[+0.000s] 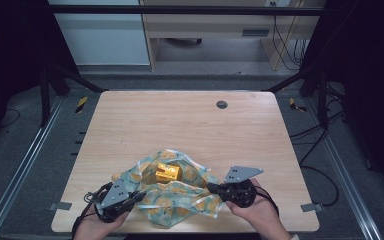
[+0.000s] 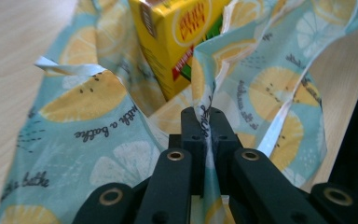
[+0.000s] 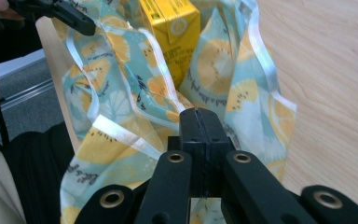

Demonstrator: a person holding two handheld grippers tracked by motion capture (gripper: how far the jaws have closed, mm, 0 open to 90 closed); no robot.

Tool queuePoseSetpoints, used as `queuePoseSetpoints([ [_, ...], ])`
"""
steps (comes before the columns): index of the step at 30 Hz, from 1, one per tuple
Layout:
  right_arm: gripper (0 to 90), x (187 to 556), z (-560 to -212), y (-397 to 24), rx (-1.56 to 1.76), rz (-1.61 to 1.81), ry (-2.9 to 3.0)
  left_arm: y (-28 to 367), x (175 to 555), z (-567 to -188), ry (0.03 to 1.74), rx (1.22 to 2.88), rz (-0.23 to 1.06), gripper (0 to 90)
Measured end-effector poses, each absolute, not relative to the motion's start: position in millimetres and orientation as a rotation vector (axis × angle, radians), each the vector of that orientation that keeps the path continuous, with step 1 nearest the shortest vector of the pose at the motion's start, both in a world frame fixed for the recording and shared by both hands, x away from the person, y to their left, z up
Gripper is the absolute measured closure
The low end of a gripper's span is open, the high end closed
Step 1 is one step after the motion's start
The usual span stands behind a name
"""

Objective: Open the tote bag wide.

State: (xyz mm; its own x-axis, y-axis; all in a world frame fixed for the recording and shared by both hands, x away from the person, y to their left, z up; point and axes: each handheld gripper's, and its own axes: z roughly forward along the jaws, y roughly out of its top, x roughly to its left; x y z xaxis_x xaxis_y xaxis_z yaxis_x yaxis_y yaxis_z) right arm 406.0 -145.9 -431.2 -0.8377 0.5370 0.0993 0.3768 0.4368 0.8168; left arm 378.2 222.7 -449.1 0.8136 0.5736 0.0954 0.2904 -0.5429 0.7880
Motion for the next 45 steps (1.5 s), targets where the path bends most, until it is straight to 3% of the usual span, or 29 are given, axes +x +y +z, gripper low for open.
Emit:
queuePoseSetpoints([
  [24,89.6,408,-470,-139,0.848,1.208,2.616,209,387,-473,0.66,2.35,0.408,88.3],
  [28,81.6,404,-461,-142,0.828,1.224,2.594,209,387,-473,0.663,2.349,0.412,88.6],
  [36,56.0,403,-421,-153,0.803,1.22,2.509,208,386,-472,0.66,2.348,0.414,88.6],
  [45,43.5,432,-379,-142,0.768,1.167,2.452,208,385,-471,0.652,2.345,0.423,88.6],
])
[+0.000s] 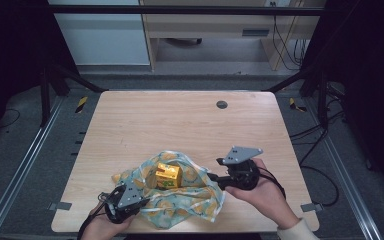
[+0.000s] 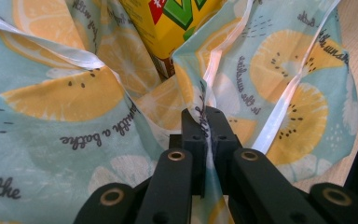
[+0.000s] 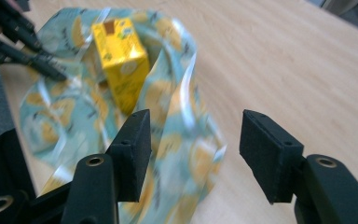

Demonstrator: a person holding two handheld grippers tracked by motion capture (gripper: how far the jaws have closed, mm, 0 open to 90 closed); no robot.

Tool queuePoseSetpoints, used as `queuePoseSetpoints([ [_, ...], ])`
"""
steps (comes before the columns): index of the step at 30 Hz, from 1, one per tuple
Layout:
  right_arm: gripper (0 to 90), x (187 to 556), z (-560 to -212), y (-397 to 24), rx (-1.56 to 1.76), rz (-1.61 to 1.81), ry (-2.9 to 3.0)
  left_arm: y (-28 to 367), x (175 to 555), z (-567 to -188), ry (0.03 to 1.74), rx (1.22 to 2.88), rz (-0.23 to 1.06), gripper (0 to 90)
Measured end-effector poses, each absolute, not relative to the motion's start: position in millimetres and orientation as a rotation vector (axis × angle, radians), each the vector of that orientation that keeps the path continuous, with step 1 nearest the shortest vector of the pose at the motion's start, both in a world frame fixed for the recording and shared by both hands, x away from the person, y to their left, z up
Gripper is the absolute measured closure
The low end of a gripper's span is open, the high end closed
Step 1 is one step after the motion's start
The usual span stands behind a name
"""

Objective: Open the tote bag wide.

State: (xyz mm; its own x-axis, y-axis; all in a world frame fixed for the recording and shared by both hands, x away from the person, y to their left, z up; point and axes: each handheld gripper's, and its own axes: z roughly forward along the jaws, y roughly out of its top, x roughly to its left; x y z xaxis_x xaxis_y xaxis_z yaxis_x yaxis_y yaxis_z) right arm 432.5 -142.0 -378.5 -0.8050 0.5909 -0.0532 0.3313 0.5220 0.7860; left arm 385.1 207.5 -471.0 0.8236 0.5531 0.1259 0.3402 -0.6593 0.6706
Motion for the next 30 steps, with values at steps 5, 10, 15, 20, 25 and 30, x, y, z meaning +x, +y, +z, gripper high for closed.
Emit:
queuePoseSetpoints([
  [5,40.1,458,-377,-124,0.754,1.141,2.476,207,384,-470,0.652,2.337,0.43,88.6],
  [10,36.3,474,-395,-106,0.765,1.112,2.541,207,383,-470,0.643,2.338,0.43,88.6],
  [15,35.1,477,-412,-93,0.776,1.124,2.601,206,383,-470,0.637,2.338,0.433,88.6],
  [20,50.6,481,-431,-80,0.766,1.066,2.653,205,381,-469,0.626,2.34,0.436,88.7],
  [25,83.7,488,-430,-80,0.781,1.098,2.626,204,381,-468,0.622,2.333,0.447,88.8],
  [30,87.8,499,-421,-87,0.841,1.143,2.576,203,380,-467,0.607,2.329,0.447,88.8],
])
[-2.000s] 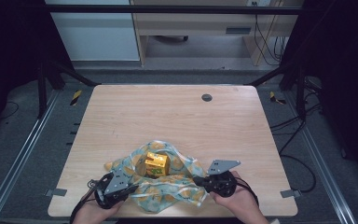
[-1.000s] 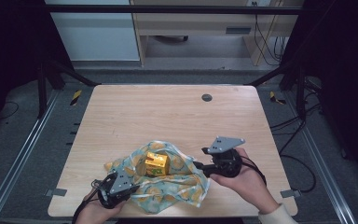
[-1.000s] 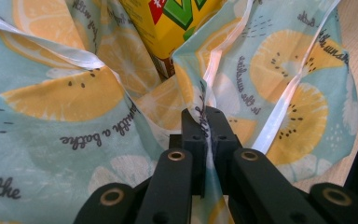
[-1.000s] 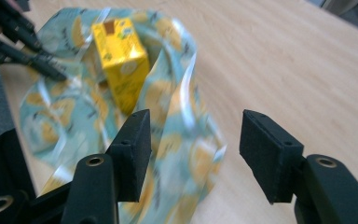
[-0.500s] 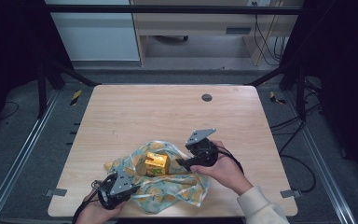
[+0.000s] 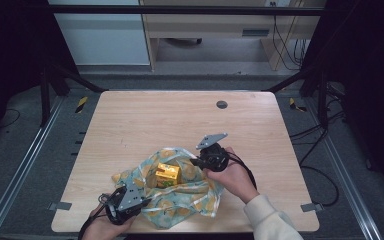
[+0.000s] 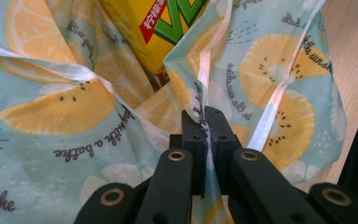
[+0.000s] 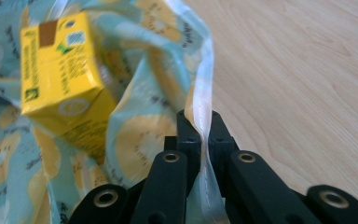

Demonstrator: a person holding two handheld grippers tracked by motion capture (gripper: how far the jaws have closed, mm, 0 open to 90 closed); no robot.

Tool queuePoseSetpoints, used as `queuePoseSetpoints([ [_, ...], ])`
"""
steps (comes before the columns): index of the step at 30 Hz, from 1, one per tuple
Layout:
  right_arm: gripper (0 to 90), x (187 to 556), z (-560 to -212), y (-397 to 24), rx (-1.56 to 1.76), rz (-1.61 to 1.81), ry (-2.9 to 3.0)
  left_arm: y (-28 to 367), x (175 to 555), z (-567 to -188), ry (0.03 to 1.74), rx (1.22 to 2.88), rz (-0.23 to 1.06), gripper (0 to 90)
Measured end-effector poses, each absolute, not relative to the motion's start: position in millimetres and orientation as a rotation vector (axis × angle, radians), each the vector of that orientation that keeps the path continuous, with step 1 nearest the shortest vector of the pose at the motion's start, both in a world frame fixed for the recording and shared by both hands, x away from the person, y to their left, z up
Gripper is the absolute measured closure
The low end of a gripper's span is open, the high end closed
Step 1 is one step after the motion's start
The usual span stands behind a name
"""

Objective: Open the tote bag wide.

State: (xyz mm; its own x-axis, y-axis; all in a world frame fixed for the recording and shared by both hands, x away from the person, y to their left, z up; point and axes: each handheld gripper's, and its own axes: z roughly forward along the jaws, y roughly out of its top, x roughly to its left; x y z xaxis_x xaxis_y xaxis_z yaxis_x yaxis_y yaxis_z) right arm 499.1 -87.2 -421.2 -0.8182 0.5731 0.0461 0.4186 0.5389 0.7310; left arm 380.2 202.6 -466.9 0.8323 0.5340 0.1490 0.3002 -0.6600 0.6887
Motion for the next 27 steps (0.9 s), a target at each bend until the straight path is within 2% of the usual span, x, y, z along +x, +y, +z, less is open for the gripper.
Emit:
queuePoseSetpoints([
  [12,88.8,543,-441,-104,1.058,1.131,2.49,201,381,-471,0.608,2.368,0.453,88.8],
  [27,88.9,564,-462,-102,1.114,1.054,2.479,196,376,-475,0.559,2.452,0.434,88.9],
])
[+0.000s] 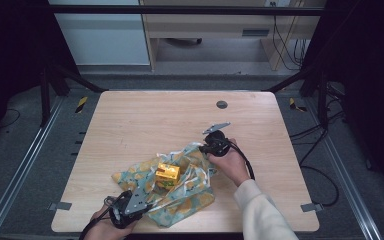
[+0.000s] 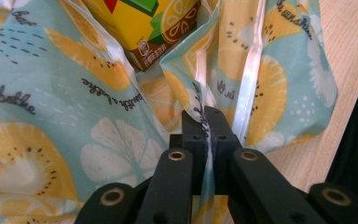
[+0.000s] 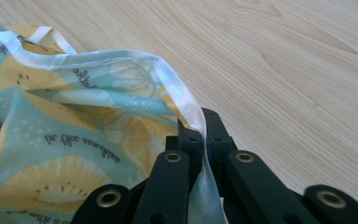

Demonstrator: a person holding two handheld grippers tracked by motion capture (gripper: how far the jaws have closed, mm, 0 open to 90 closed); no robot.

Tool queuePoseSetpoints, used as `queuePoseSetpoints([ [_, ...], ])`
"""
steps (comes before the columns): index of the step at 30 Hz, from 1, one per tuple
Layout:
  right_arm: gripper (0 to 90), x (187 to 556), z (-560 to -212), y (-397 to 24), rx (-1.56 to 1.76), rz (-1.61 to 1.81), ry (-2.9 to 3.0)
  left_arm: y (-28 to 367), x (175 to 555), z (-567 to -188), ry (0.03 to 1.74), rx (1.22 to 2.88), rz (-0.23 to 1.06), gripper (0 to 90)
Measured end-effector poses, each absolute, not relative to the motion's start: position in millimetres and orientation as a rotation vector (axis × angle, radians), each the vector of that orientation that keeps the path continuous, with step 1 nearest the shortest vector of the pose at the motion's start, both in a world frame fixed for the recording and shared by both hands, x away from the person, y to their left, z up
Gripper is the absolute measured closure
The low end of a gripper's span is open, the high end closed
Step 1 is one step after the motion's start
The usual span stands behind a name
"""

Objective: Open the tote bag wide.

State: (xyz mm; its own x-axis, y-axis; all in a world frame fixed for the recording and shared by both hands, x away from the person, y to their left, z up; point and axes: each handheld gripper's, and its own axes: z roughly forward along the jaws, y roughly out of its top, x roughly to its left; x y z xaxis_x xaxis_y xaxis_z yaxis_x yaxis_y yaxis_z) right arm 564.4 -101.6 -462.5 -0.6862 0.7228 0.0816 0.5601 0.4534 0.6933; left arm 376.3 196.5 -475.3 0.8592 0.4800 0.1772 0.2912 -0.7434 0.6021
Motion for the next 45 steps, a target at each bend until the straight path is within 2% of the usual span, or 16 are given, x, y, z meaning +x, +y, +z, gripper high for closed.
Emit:
queuePoseSetpoints([
  [18,88.9,571,-469,-99,1.125,0.997,2.457,191,375,-478,0.538,2.474,0.418,89.2],
  [19,88.8,572,-470,-98,1.119,0.997,2.457,191,374,-479,0.534,2.468,0.386,89.2],
  [31,87.3,574,-473,-93,1.126,0.959,2.449,188,374,-478,0.546,2.469,0.4,89.4],
  [34,78.4,573,-470,-95,1.119,0.949,2.442,189,374,-478,0.558,2.444,0.393,87.7],
  [37,62.3,571,-464,-97,1.092,0.915,2.425,190,374,-475,0.586,2.403,0.431,80.5],
  [41,43.2,561,-445,-105,1.081,0.94,2.394,192,372,-471,0.625,2.329,0.463,61.3],
  [43,38.1,555,-434,-110,1.06,0.968,2.365,195,374,-468,0.661,2.284,0.486,48.5],
  [45,34.1,548,-425,-113,1.055,0.99,2.356,198,374,-464,0.681,2.234,0.486,43.6],
])
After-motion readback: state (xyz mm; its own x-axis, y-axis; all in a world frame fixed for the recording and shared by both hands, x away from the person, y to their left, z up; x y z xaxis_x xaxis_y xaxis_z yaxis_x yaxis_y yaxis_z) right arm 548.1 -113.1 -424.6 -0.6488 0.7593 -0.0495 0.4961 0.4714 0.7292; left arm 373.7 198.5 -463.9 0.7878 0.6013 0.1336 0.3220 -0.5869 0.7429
